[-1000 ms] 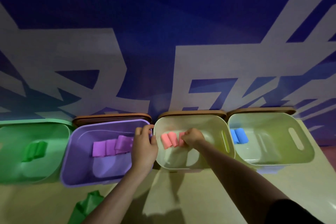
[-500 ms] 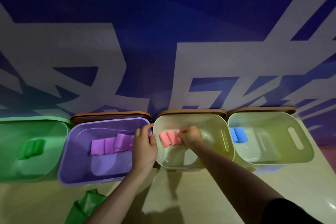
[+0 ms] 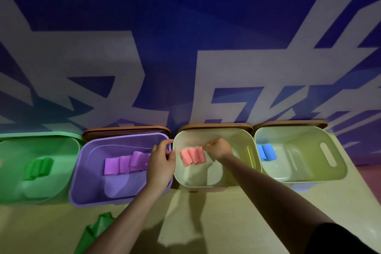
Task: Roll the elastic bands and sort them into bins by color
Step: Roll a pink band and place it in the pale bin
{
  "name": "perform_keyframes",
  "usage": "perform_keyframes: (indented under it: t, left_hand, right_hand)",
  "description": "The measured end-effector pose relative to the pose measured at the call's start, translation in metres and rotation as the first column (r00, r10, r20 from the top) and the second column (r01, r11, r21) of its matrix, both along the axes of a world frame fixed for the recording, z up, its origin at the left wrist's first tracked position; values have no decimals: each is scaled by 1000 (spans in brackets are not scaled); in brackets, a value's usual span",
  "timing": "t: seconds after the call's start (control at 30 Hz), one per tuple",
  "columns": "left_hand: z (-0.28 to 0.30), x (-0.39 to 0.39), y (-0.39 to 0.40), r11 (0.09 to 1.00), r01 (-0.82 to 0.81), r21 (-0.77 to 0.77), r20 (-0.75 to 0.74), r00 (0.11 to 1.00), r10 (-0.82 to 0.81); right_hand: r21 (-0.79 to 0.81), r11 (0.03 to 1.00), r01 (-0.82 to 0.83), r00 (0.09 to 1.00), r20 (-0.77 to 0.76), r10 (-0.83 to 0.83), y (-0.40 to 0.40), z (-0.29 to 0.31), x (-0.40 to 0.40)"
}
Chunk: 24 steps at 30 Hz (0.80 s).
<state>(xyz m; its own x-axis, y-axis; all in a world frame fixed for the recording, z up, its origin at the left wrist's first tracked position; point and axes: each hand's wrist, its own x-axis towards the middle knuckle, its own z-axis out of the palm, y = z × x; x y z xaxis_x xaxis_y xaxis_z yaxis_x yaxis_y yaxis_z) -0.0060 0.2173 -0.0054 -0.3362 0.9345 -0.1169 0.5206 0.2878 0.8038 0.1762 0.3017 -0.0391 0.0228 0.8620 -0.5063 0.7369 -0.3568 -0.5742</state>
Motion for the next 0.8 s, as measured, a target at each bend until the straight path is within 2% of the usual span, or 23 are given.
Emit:
perform_keyframes:
  t: [0.07,0.27,0.4,0.5,0.63,0.8]
  left_hand:
    - [4,-5,1,998,32,-45,-15,999,-33]
    - [28,-28,-12,980,135,-144,23,991,-133]
    - [66,-42,-43,987,135,-86,230,967,-112]
    - [91,-56,-78,996,89,-30,309,948,-75]
    - [112,-91,-143,1000,-3,-22,366,931,10]
    - [104,-134,-211,989,-53,-139,343,934,98]
  right_hand:
    - [15,999,32,998,-48,-31,-5,9,2]
    - [154,963,222,924,-350,-158,-50,57,-3]
    - [150,951,270,821,-553,-146,-91,110,-22]
    - [163,962,218,764,-642,-65,-127,140,-35]
    - [242,967,84,753,-651,98,-171,158,-62]
    - [287,955,-73,731,-636,247,-216,158,-104]
